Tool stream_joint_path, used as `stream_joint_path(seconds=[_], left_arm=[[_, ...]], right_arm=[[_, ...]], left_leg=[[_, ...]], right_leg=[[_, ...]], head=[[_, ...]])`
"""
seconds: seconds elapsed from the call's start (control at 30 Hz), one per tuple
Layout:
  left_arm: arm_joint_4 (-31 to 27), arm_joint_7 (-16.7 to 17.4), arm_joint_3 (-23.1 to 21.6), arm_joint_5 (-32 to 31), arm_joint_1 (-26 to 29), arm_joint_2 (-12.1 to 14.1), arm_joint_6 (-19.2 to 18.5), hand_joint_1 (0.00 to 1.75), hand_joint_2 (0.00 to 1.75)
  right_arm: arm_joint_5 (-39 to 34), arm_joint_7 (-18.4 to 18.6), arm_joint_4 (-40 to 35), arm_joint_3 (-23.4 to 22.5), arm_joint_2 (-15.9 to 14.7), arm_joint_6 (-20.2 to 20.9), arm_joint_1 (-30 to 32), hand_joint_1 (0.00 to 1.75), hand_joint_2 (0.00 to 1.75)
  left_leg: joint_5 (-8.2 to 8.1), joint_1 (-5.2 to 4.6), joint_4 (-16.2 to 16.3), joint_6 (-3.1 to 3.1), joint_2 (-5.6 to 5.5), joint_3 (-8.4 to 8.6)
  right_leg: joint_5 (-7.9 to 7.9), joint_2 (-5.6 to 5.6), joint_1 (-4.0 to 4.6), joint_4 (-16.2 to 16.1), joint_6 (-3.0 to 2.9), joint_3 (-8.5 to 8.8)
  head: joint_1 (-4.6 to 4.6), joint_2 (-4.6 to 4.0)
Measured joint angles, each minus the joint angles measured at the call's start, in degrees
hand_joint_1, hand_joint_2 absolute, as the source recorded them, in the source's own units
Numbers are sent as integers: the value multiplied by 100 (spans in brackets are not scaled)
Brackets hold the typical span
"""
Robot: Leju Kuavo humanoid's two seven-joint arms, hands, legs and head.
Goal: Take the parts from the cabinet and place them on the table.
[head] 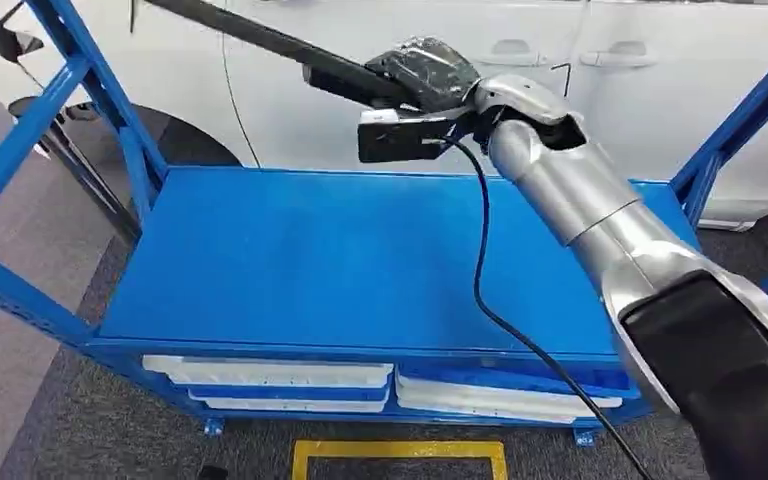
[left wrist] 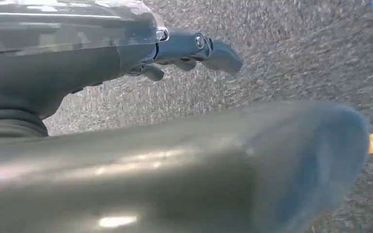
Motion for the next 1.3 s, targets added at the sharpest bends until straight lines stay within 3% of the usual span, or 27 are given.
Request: stream_joint_path(seconds=[0.07, 0.1, 0.17, 0.2, 0.23, 0.27, 0.3, 0.37, 0.4, 0.5, 0.53, 0.57, 0.6, 0.7, 0.73, 0.77, 0.8, 0.87, 0.93, 1.03, 1.07, 1.1, 1.13, 1.2, 1.23, 1.27, 1.3], left_arm=[[0, -57, 0, 11, -3, 0, 9, 0, 175], [0, -74, 0, 24, -17, -2, 9, 0, 175], [0, -74, 0, 24, -14, -7, 9, 0, 175], [0, -74, 0, 24, -8, -7, 9, 0, 175], [0, -74, 0, 24, -8, -4, 9, 0, 175], [0, -74, 0, 24, -13, -4, 11, 0, 175], [0, -74, 0, 24, -17, -7, 11, 0, 175], [0, -74, 0, 24, -18, -9, 9, 0, 175], [2, -79, 0, 24, -19, -22, 9, 0, 175], [2, -190, 0, 42, -30, -26, -2, 0, 175], [2, -241, 0, 50, -28, -35, 0, 0, 175], [2, -286, 0, 66, -28, -35, 9, 0, 175], [2, -332, 0, 83, -24, -33, 18, 0, 175], [2, -434, 6, 131, -16, -33, 20, 0, 175], [2, -459, 11, 146, -14, -33, 24, 0, 175], [2, -472, 15, 153, -15, -33, 31, 0, 175], [2, -487, 15, 160, -19, -33, 33, 0, 175], [2, -503, 17, 160, -20, -28, 33, 0, 175], [2, -507, 17, 160, -33, -31, 37, 0, 175], [2, -509, 22, 173, -35, -26, 52, 0, 175], [2, -509, 26, 188, -47, -26, 52, 0, 175], [2, -501, 33, 201, -65, -26, 52, 0, 175], [2, -485, 35, 205, -82, -26, 55, 0, 175], [2, -398, 41, 229, -87, -28, 85, 0, 175], [2, -356, 57, 249, -86, -26, 85, 0, 175], [2, -325, 72, 278, -83, -22, 79, 0, 175], [2, -310, 76, 280, -84, -17, 59, 0, 175]], right_arm=[[-1193, -17, -336, -197, -153, 461, 18, 175, 175], [-1612, -39, -498, -275, -221, 554, 29, 175, 175], [-1917, -48, -699, -319, -354, 598, 68, 175, 175], [-1959, -48, -778, -328, -409, 598, 110, 175, 175], [-1972, -33, -837, -327, -452, 600, 157, 175, 175], [-1985, -17, -874, -328, -489, 598, 195, 175, 175], [-2002, -11, -915, -328, -516, 593, 205, 175, 175], [-2046, -11, -1007, -341, -566, 589, 179, 175, 175], [-2107, -11, -1035, -345, -577, 605, 166, 175, 175], [-3276, 33, -1164, -360, -642, 1097, 288, 175, 175], [-3694, 72, -1235, -371, -673, 1237, 366, 175, 175], [-4106, 107, -1342, -387, -686, 1366, 465, 175, 175], [-4476, 155, -1444, -413, -730, 1472, 560, 175, 175], [-5334, 204, -1851, -437, -834, 1710, 1048, 173, 175], [-5449, 199, -2004, -437, -889, 1737, 1268, 169, 175], [-5524, 181, -2155, -439, -966, 1743, 1476, 169, 175], [-5584, 145, -2315, -441, -1048, 1752, 1696, 169, 175], [-5617, 28, -2647, -489, -1211, 1818, 2142, 169, 175], [-5491, -188, -3052, -598, -1348, 1850, 2757, 169, 175], [-5180, -354, -3580, -717, -1442, 1861, 3649, 169, 175], [-5136, -383, -3740, -758, -1471, 1859, 3870, 169, 175], [-5102, -409, -3889, -823, -1484, 1859, 4058, 169, 175], [-5041, -413, -4022, -895, -1490, 1853, 4223, 169, 175], [-4838, -424, -4274, -1007, -1486, 1826, 4665, 169, 175], [-4758, -439, -4378, -1038, -1481, 1809, 4907, 169, 175], [-4682, -455, -4500, -1064, -1477, 1796, 5155, 169, 175], [-4629, -463, -4633, -1077, -1473, 1789, 5376, 169, 175]], left_leg=[[29, 32, -60, 80, -2, 32], [28, 33, -67, 117, -1, 33], [16, 31, -67, 151, -1, 46], [8, 30, -66, 161, 0, 56], [0, 30, -64, 166, 0, 70], [-6, 29, -64, 166, -1, 85], [-14, 26, -63, 159, -4, 100], [-42, 15, -63, 141, -6, 137], [-52, 6, -63, 122, -3, 125], [-53, 10, -78, 49, 7, 120], [-56, 1, -94, 15, 3, 138], [-117, 4, -55, -6, 10, 124], [-225, -12, 111, -30, 19, 75], [-794, 11, 1402, -77, 20, -535], [-826, 11, 1653, -87, 21, -681], [-723, 12, 1611, -90, 21, -684], [-507, 15, 1313, -87, 22, -563], [1, 27, 328, -74, 23, -97], [-47, 11, -30, -12, 0, 88], [-47, -13, -13, 84, -3, 72], [-14, 26, -66, 136, 0, 99], [-9, 23, -73, 156, 1, 103], [-10, 22, -73, 180, 3, 101], [-17, 16, -72, 192, 4, 101], [-19, 15, -72, 193, 1, 101], [-20, 15, -71, 193, -6, 103], [-22, 14, -70, 193, -18, 104]], right_leg=[[-108, -3, -32, 88, 65, -16], [-279, -5, -27, 339, 87, -137], [-677, -4, -31, 1243, 125, -564], [-787, -3, -31, 1634, 134, -769], [-758, -4, -32, 1813, 132, -884], [-594, -5, -32, 1685, 124, -857], [-340, -5, -28, 1310, 103, -703], [191, -4, -7, 259, 18, -236], [160, 0, 22, 56, -27, -118], [137, -5, 72, -15, -58, -124], [152, -8, 62, -59, -85, -104], [177, -33, -11, -132, -107, -33], [174, -36, -15, -164, -133, 1], [149, -41, -6, -161, -181, 34], [142, -36, -6, -153, -176, 35], [132, -32, -8, -143, -167, 38], [113, -31, -10, -124, -150, 41], [62, -27, -20, -68, -107, 57], [19, -29, 30, -3, -44, 29], [37, -34, 21, -41, 27, 41], [-10, -28, 9, -20, 54, 20], [-120, -25, -8, 114, 85, -20], [-337, -23, -12, 458, 110, -174], [-745, -24, -24, 1384, 153, -604], [-824, -24, -27, 1702, 161, -757], [-768, -24, -32, 1752, 160, -790], [-593, -25, -34, 1517, 148, -681]], head=[[2, 2], [2, 0], [0, 0], [2, 2], [0, 0], [0, 0], [0, 0], [2, 0], [2, 0], [0, 2], [0, 2], [0, 0], [0, 2], [0, 0], [0, 0], [0, 2], [0, 0], [0, 0], [2, 0], [2, 0], [2, 2], [2, 0], [2, 2], [2, 0], [2, 0], [2, 2], [2, 0]])
